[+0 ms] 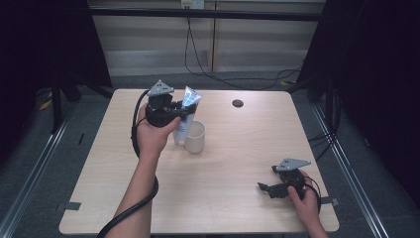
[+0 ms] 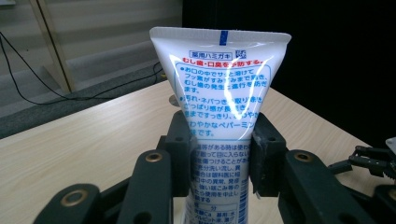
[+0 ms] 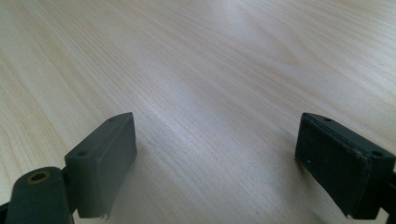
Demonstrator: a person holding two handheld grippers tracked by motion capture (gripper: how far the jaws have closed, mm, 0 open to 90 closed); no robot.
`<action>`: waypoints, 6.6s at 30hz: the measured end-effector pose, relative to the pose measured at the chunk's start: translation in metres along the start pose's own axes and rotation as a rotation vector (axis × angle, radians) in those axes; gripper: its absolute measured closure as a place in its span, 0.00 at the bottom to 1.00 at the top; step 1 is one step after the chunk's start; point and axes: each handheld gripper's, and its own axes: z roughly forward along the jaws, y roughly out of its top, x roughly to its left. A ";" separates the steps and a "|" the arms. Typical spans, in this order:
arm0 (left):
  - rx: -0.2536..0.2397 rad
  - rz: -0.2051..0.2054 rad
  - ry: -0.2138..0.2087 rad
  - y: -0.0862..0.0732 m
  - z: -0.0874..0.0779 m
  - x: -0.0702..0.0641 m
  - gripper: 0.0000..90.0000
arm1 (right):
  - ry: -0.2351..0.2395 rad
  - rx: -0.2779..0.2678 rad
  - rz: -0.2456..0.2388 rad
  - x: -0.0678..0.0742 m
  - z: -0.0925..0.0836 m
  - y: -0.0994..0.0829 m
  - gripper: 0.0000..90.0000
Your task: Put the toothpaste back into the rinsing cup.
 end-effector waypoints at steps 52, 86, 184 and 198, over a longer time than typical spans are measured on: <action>-0.032 -0.041 0.052 -0.002 0.038 0.016 0.72 | -0.001 -0.002 0.002 0.000 0.000 0.000 0.13; -0.030 -0.043 0.084 -0.014 0.051 0.021 0.72 | 0.000 0.000 0.001 0.000 0.000 0.000 0.13; 0.047 -0.042 0.094 -0.073 0.069 0.003 0.68 | 0.000 0.000 0.000 0.000 0.000 0.000 0.13; 0.069 -0.053 0.099 -0.079 0.068 0.004 0.67 | 0.000 0.000 0.000 0.000 0.000 0.000 0.13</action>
